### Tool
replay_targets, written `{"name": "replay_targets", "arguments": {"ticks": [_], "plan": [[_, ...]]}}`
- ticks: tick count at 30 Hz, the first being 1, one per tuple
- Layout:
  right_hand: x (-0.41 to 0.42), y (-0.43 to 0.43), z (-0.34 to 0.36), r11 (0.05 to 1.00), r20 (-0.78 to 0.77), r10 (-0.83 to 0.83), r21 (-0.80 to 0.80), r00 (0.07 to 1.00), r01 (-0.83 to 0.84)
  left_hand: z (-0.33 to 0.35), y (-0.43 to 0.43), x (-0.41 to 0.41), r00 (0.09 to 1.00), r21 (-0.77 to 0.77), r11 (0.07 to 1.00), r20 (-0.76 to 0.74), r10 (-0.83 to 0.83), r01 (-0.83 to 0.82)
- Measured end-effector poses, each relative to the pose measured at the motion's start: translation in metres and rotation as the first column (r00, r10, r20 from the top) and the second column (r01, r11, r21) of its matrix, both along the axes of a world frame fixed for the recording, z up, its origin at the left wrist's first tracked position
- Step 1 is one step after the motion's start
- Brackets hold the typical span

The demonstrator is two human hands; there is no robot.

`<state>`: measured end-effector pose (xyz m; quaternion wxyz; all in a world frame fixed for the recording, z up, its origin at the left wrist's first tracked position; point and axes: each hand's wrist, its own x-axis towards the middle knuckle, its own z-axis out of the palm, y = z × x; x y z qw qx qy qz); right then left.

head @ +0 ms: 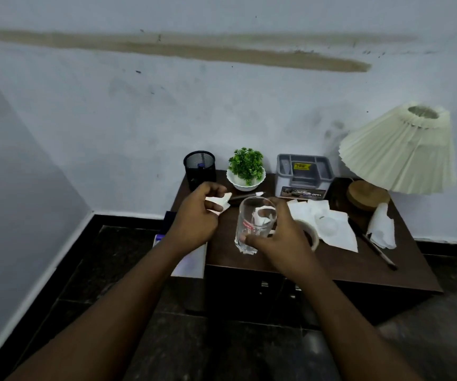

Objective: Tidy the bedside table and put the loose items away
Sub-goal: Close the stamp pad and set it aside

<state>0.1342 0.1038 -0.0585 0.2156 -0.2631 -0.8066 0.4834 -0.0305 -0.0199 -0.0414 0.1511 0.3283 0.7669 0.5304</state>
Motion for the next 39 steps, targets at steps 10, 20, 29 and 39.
{"name": "replay_targets", "arguments": {"ticks": [10, 20, 29, 39], "plan": [[-0.009, -0.008, -0.005, 0.999, 0.04, 0.006, 0.048, 0.999, -0.008, 0.031, -0.056, -0.034, 0.975, -0.031, 0.974, -0.025, 0.222, -0.222], [-0.011, -0.049, 0.034, 0.846, -0.027, -0.262, 0.475, 0.965, 0.243, 0.006, -0.094, -0.06, 0.927, -0.36, 0.862, -0.019, 0.375, -0.356], [-0.054, -0.096, 0.009, 0.953, 0.337, -0.018, 0.292, 0.941, -0.086, -0.014, -0.075, -0.048, 0.967, -0.492, 0.84, -0.217, 0.136, -0.229], [-0.078, -0.085, -0.021, 0.98, 0.283, -0.057, -0.166, 0.958, 0.107, -0.021, -0.069, -0.052, 0.943, -0.275, 0.907, -0.183, 0.277, -0.319]]}}
